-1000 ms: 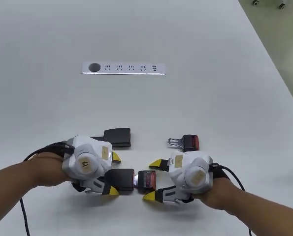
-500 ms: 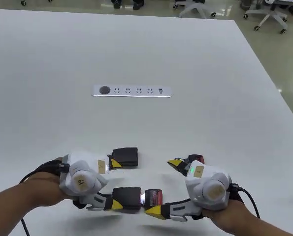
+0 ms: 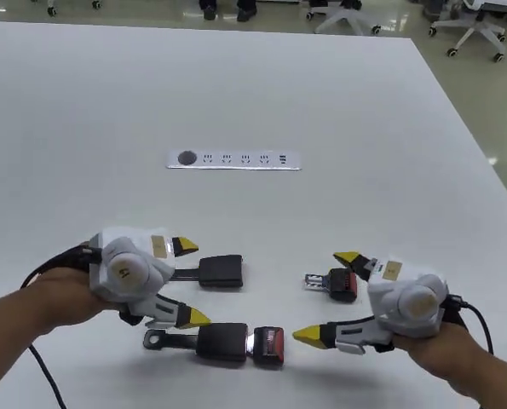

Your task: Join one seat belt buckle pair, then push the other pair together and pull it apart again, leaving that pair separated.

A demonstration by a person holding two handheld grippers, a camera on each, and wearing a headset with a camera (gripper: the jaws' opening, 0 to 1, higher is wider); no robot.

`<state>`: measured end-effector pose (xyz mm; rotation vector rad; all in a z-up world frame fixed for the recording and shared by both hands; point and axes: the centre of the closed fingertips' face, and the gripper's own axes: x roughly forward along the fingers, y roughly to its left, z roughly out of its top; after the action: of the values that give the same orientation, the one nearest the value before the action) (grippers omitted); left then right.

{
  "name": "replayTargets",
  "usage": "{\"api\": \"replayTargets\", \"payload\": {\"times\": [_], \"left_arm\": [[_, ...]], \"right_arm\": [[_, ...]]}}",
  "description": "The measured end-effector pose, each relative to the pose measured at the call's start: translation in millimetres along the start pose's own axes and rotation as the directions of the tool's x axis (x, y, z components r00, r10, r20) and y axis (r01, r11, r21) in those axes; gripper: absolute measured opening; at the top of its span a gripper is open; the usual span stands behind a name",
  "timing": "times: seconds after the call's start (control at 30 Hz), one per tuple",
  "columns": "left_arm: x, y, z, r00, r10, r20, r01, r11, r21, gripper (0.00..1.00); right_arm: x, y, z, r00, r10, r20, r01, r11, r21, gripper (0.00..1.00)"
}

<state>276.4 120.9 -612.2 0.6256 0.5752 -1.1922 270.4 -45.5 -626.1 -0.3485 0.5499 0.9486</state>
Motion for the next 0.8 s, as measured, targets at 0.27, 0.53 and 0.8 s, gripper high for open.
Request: {"api": "replayTargets", "payload": {"times": [0.27, 0.53, 0.8], "left_arm": [[14.9, 21.1, -1.0, 0.9998, -0.007, -0.017, 0.007, 1.000, 0.008, 0.70], [47.0, 29.8, -12.4, 0.9969, -0.062, -0.047, 0.064, 0.997, 0.032, 0.70], [69.3, 27.9, -30.0, 0.9891, -0.122, -0.083, 0.124, 0.992, 0.026, 0.69]], "right_arm": [[-1.2, -29.0, -25.0, 0.9976, 0.028, -0.064, -0.030, 0.999, -0.025, 0.87], [4.9, -37.5, -35.9, 0.9908, 0.096, -0.096, -0.096, 0.995, 0.001, 0.85], [16.0, -44.3, -51.0, 0.9805, 0.148, -0.129, -0.149, 0.989, 0.008, 0.82]]}}
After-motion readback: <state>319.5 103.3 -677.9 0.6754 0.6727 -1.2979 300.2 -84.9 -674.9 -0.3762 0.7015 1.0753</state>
